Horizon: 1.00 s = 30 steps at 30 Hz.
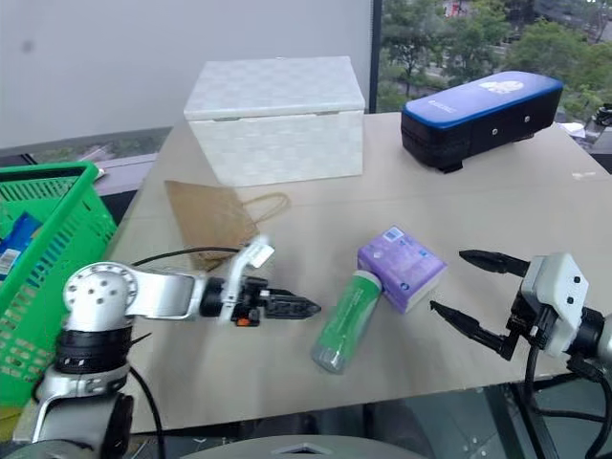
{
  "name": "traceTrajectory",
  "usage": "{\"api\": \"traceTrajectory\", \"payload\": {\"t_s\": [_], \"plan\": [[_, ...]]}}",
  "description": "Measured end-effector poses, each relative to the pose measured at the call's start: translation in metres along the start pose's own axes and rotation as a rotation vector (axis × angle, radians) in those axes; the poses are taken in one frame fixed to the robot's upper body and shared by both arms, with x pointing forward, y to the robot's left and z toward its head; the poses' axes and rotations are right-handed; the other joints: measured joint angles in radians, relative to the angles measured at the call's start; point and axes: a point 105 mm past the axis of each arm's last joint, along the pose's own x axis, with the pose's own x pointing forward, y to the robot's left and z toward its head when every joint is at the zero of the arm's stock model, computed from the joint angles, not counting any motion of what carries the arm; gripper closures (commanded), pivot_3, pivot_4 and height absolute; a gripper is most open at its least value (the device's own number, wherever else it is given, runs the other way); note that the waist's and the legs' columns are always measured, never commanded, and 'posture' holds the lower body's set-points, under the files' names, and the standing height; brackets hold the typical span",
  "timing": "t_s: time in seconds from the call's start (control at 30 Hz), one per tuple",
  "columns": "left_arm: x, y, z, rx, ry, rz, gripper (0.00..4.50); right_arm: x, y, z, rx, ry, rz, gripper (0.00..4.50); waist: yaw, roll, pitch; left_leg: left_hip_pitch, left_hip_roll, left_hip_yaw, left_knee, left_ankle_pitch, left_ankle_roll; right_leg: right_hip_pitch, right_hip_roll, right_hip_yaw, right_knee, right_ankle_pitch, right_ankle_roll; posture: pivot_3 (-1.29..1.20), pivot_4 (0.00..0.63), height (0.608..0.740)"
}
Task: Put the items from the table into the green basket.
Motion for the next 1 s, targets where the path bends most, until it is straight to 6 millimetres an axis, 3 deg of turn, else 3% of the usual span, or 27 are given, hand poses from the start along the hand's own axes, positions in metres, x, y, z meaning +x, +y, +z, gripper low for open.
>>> {"api": "traceTrajectory", "payload": {"t_s": [0.33,0.57,0.73,0.9,1.0], "plan": [[0.053,-0.009,0.004,0.149,0.164,0.107,0.03,-0.003,0.012,0.007,0.006,0.005,-0.029,0.00,-0.035,0.001,0.004,0.001,-0.003,0.004,0.000,0.000,0.000,0.000,0.002,0.006,-0.001,-0.002,0.005,-0.21,0.094,0.740],[0.067,-0.013,0.004,0.227,0.177,0.120,2.02,-0.004,0.015,0.004,0.025,0.025,-0.036,0.00,-0.038,0.002,0.004,0.003,-0.003,0.005,0.000,-0.001,0.002,0.003,0.004,0.008,-0.001,-0.002,0.005,-0.21,0.090,0.740],[0.056,-0.008,0.003,0.186,0.123,0.099,2.54,-0.005,0.016,0.001,0.028,0.037,-0.037,0.00,-0.052,0.004,0.005,0.003,-0.001,0.004,0.000,-0.001,0.002,0.003,0.004,0.010,-0.001,-0.002,0.005,-0.19,0.073,0.740],[0.007,0.014,0.004,0.147,-0.004,0.194,2.55,-0.005,0.010,-0.002,0.016,0.040,-0.029,0.00,-0.074,0.003,0.007,0.003,0.002,0.004,-0.002,-0.001,0.002,0.000,0.009,0.011,0.000,-0.002,0.004,-0.11,0.051,0.740],[-0.014,0.020,0.010,0.156,-0.104,0.253,2.55,0.001,0.005,-0.001,0.004,0.016,-0.012,0.00,-0.058,0.003,0.007,0.002,0.001,0.003,-0.002,0.000,0.000,0.000,0.007,0.010,0.000,-0.002,0.004,-0.05,0.030,0.740]]}}
